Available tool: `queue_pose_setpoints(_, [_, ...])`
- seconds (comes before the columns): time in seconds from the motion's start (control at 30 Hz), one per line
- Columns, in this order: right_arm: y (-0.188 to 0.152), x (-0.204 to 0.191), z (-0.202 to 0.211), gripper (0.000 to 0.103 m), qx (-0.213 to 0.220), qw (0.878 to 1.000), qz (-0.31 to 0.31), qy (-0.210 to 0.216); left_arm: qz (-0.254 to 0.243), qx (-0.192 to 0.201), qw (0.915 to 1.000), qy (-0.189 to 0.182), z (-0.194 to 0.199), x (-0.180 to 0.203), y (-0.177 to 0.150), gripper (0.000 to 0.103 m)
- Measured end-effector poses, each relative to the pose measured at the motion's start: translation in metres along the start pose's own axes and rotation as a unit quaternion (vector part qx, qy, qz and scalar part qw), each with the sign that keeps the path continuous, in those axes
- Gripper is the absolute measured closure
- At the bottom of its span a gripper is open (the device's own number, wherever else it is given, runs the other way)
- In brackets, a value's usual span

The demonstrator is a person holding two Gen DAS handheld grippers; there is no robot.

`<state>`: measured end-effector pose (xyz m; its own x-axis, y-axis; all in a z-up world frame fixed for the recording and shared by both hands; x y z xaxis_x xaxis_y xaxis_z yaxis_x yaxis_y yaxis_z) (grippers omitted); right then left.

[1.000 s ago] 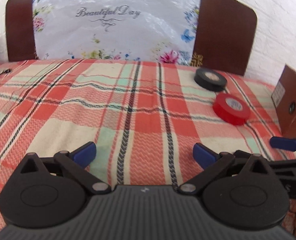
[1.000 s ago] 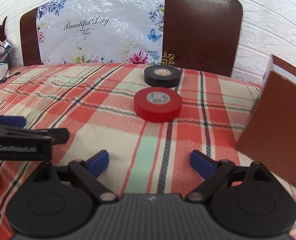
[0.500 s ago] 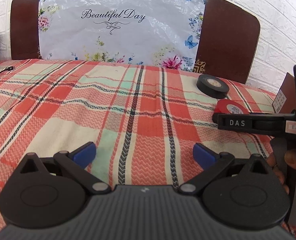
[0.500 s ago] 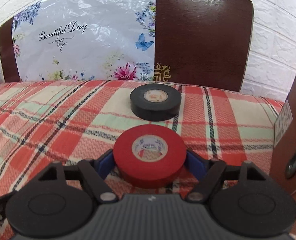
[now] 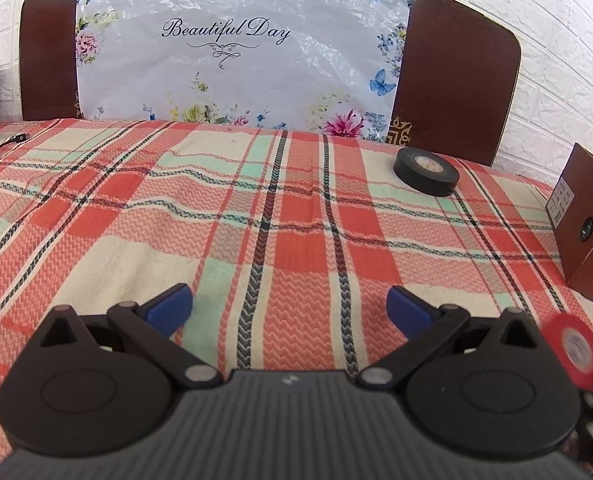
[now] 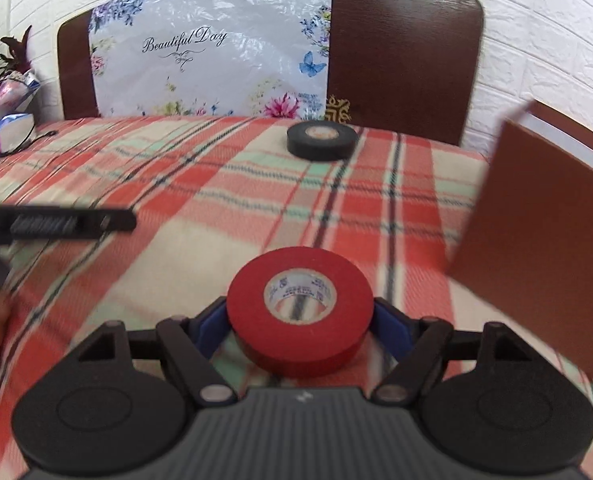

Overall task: Organize objects
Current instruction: 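Grasp the red tape roll with the right gripper and lift it, then grasp the red tape roll with the left gripper while the right gripper releases it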

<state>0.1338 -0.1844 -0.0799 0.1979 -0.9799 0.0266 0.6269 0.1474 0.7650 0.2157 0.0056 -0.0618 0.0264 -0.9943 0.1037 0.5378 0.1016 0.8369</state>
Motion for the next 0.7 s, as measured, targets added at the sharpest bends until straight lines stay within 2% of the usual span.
queue_pose_setpoints(0.17, [-0.044, 0.007, 0.056, 0.026, 0.002, 1.0, -0.014, -0.024, -0.017, -0.007, 0.9998, 0.004, 0.0, 0.003, -0.001, 0.0])
queue_pose_setpoints(0.27, [-0.059, 0.008, 0.076, 0.026, 0.007, 0.999, -0.024, -0.035, -0.05, -0.021, 0.9983, 0.019, 0.002, 0.013, -0.004, 0.0])
queue_pose_setpoints(0.3, [-0.062, 0.008, 0.08, 0.026, 0.01, 0.999, -0.026, -0.038, -0.058, -0.026, 0.9979, 0.014, 0.006, 0.017, -0.007, 0.0])
queue_pose_setpoints(0.4, [-0.065, 0.01, 0.083, 0.021, 0.014, 0.998, -0.03, -0.045, -0.06, -0.041, 0.9965, -0.041, 0.028, 0.038, -0.017, 0.0])
queue_pose_setpoints(0.47, [-0.064, 0.013, 0.084, 0.017, 0.011, 0.998, -0.034, -0.044, -0.065, -0.063, 0.9915, -0.094, 0.044, 0.056, -0.026, 0.0])
queue_pose_setpoints(0.57, [-0.067, 0.012, 0.087, 0.015, 0.013, 0.999, -0.029, -0.044, -0.063, -0.109, 0.9779, -0.167, 0.063, 0.081, -0.035, 0.0])
queue_pose_setpoints(0.7, [-0.071, 0.011, 0.09, 0.015, 0.02, 0.999, -0.025, -0.043, -0.052, -0.16, 0.9534, -0.251, 0.083, 0.118, -0.044, 0.003])
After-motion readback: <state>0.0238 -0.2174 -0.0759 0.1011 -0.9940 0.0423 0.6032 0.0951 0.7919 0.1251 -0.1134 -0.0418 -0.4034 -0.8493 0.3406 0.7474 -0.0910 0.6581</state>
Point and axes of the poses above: each gripper's, at about its wrist camera, not at the fingertips, and z roughly against the way its jaws point, x to its right, y to its top, the point moved 8 cm from there along -z, roughly the way its jaws point, and after that the axes turned 2 degrees about y, right-handed, at the moved point
